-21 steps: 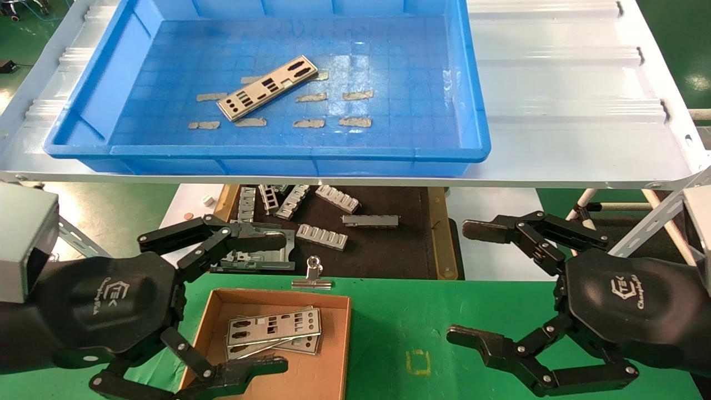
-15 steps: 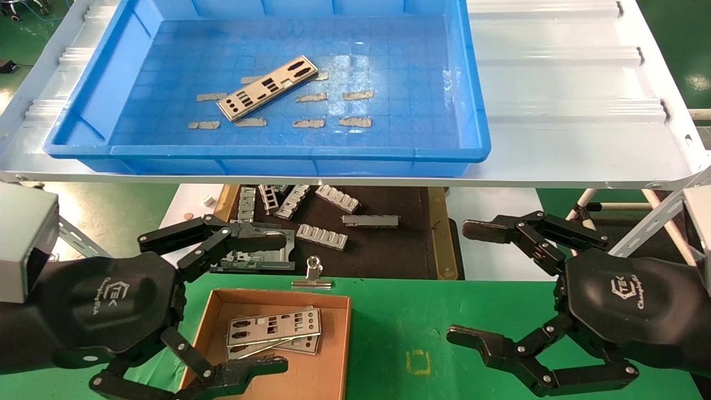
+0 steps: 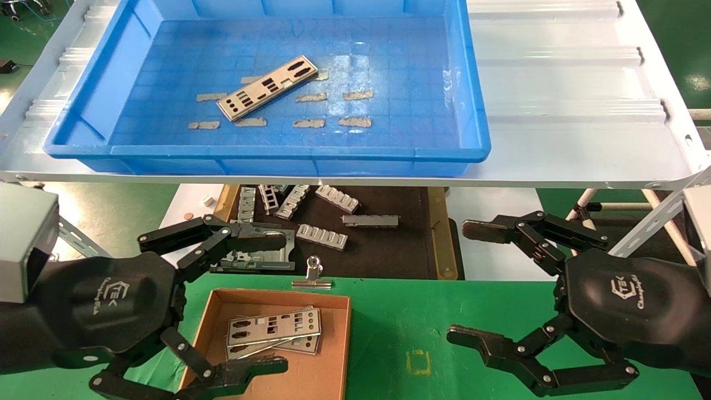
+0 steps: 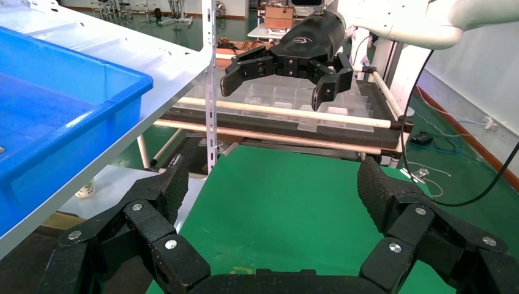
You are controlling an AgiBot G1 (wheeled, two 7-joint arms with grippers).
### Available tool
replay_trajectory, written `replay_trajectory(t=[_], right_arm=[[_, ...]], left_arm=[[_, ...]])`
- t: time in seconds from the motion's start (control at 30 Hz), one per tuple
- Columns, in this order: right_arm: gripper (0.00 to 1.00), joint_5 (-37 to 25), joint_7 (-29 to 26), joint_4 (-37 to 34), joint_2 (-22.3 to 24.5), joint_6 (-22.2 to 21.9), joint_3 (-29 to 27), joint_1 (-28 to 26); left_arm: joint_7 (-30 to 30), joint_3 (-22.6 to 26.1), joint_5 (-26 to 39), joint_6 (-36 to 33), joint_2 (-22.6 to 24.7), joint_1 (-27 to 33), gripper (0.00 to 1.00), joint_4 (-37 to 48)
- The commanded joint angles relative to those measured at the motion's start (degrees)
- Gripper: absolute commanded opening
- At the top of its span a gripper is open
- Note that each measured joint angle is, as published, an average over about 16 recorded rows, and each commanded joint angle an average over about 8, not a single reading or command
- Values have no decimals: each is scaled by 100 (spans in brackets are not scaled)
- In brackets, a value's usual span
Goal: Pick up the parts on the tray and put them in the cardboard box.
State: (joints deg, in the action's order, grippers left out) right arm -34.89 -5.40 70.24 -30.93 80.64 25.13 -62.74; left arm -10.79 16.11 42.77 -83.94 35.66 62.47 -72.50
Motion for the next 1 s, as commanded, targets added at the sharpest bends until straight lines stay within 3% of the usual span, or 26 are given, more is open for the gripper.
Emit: replay_trajectory(t=[0.03,0.2,0.43,0.77,1.0], right_arm=[[0,0,0,0,0,0,0,0],[0,0,0,0,0,0,0,0],[0,0,0,0,0,0,0,0],[0,0,0,0,0,0,0,0],[0,0,0,0,0,0,0,0]], left_arm=[[3,-7,-10,5,-7,-15,100,0],[-16,49,333,508,243,360,100,342],[204,291,1130,1178,916,1443,100,1328],[713,884,2332,1405,1804,3166,100,3399],[1138,1214,2893,1378,2274,4018,100,4792]])
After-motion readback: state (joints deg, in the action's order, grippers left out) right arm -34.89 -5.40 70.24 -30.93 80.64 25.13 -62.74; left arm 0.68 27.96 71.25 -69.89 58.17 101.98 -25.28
